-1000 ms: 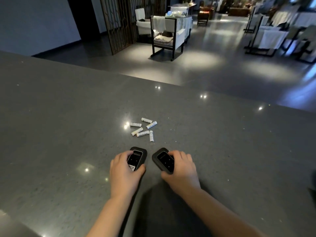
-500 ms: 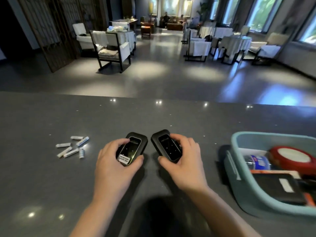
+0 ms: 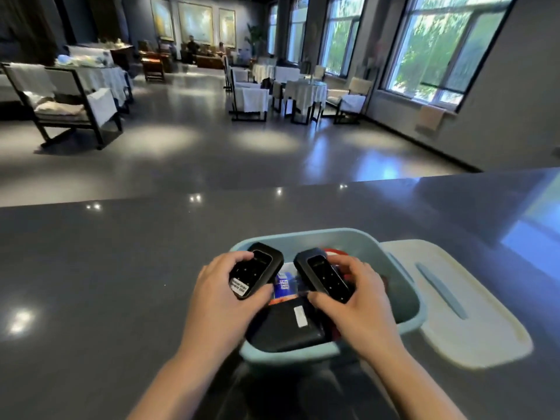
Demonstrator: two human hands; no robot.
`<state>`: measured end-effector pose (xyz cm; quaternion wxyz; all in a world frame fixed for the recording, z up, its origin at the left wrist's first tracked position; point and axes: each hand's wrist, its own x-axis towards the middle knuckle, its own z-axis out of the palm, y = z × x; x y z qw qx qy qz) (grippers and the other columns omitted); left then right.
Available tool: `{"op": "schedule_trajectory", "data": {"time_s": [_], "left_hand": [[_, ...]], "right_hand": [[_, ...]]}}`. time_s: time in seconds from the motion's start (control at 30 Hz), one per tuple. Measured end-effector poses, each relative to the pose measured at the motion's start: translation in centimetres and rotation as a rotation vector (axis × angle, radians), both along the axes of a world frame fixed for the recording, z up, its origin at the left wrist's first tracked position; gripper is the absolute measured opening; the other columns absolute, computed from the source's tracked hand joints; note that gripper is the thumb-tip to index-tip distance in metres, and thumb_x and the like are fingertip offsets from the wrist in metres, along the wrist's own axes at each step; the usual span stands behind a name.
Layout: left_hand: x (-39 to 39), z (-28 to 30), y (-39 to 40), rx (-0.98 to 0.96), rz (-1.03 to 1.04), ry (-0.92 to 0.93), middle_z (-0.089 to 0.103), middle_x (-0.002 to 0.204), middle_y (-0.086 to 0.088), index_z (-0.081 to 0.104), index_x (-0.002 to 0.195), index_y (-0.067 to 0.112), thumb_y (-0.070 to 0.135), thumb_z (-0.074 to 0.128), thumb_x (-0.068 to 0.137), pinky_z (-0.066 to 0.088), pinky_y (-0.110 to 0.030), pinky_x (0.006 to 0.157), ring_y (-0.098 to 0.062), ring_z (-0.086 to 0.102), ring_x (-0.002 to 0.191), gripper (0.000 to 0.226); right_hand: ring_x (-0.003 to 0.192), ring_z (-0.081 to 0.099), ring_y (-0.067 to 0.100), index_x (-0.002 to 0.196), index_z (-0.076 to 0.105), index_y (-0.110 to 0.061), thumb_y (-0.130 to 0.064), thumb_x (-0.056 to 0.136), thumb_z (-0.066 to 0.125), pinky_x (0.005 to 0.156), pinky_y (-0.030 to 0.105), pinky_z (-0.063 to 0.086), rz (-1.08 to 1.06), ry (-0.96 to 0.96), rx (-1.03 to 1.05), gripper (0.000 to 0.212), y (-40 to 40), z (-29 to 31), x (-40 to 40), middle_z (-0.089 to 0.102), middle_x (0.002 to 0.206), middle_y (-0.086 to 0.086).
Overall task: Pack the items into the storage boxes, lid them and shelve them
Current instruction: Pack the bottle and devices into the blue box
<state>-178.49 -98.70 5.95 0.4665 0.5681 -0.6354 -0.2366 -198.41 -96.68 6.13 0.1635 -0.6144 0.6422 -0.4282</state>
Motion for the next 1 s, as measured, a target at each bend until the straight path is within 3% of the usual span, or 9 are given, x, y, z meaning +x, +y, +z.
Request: {"op": "schedule_trajectory", "data": {"time_s": [0.13, 0.27, 0.4, 0.47, 0.63, 0.73, 0.9, 1.0], "left_hand": [[-2.9, -0.7, -1.5, 0.031, -0.028, -0.133, 0.056, 0.107, 0.02, 0.06, 0.108, 0.034, 0.033, 0.078, 0.065, 0.039, -0.024, 0.088, -0.006, 0.05, 0.106, 0.047], [-3.5, -0.6, -3.6, 0.193, -0.127, -0.382, 0.052, 0.109, 0.021, 0.055, 0.111, 0.037, 0.037, 0.075, 0.069, 0.038, -0.024, 0.083, -0.005, 0.048, 0.107, 0.047], [-2.8, -0.3, -6.2, 0.258, -0.291, -0.782, 0.055, 0.122, 0.012, 0.049, 0.119, 0.035, 0.034, 0.072, 0.07, 0.038, -0.028, 0.093, -0.015, 0.049, 0.115, 0.054], [-2.5, -0.3, -7.0, 0.25, -0.321, -0.894, 0.055, 0.125, 0.013, 0.046, 0.124, 0.037, 0.037, 0.071, 0.072, 0.034, -0.028, 0.097, -0.016, 0.047, 0.118, 0.057], [-2.3, -1.1, -7.0, 0.131, -0.201, -0.768, 0.06, 0.116, 0.013, 0.051, 0.119, 0.037, 0.03, 0.068, 0.076, 0.037, -0.03, 0.098, -0.014, 0.048, 0.114, 0.047], [-1.6, -2.1, -5.4, 0.037, -0.123, -0.607, 0.06, 0.112, 0.017, 0.058, 0.111, 0.034, 0.025, 0.064, 0.08, 0.033, -0.031, 0.104, -0.01, 0.049, 0.112, 0.034], [-0.5, -2.6, -1.9, -0.065, 0.112, -0.283, 0.05, 0.12, 0.022, 0.062, 0.107, 0.03, 0.011, 0.061, 0.084, 0.028, -0.012, 0.094, 0.004, 0.04, 0.117, 0.029], [-0.1, -2.9, -1.2, -0.014, 0.145, -0.222, 0.052, 0.12, 0.021, 0.061, 0.108, 0.03, 0.012, 0.062, 0.084, 0.034, -0.018, 0.098, 0.002, 0.044, 0.117, 0.031]], "right_hand": [[0.103, 0.048, 0.005, 0.113, 0.055, -0.041, -0.031, 0.065, 0.08, 0.077, 0.013, 0.036, 0.008, 0.033, 0.056, 0.055, -0.8, -0.4, -3.8, 0.053, 0.102, -0.023], [0.102, 0.05, 0.005, 0.114, 0.055, -0.04, -0.035, 0.064, 0.079, 0.076, 0.016, 0.038, 0.053, 0.056, 0.035, 0.055, -3.1, 0.1, -5.3, 0.054, 0.104, -0.02], [0.105, 0.05, 0.004, 0.115, 0.055, -0.038, -0.039, 0.065, 0.078, 0.086, 0.027, 0.044, 0.13, 0.047, 0.031, 0.054, -5.5, 0.3, -5.0, 0.056, 0.106, -0.019], [0.107, 0.051, 0.007, 0.117, 0.054, -0.037, -0.037, 0.067, 0.079, 0.09, 0.032, 0.046, 0.163, 0.046, 0.049, 0.056, -6.7, 0.1, -4.6, 0.057, 0.109, -0.019], [0.103, 0.051, 0.006, 0.117, 0.054, -0.035, -0.032, 0.068, 0.079, 0.083, 0.025, 0.041, 0.291, 0.23, 0.159, 0.055, -9.2, 0.5, -3.6, 0.056, 0.104, -0.018], [0.104, 0.054, 0.011, 0.118, 0.054, -0.034, -0.033, 0.066, 0.08, 0.092, 0.034, 0.044, 0.401, 0.372, 0.2, 0.058, -10.5, 1.0, -2.4, 0.058, 0.105, -0.014], [0.11, 0.054, 0.014, 0.125, 0.052, -0.038, -0.037, 0.07, 0.078, 0.097, 0.034, 0.044, 0.585, 0.586, 0.264, 0.061, -11.9, 0.6, -0.5, 0.059, 0.119, -0.009], [0.121, 0.05, 0.013, 0.133, 0.049, -0.037, -0.032, 0.078, 0.074, 0.104, 0.034, 0.04, 0.681, 0.6, 0.291, 0.06, -12.2, 0.1, 0.3, 0.055, 0.131, -0.01]]}}
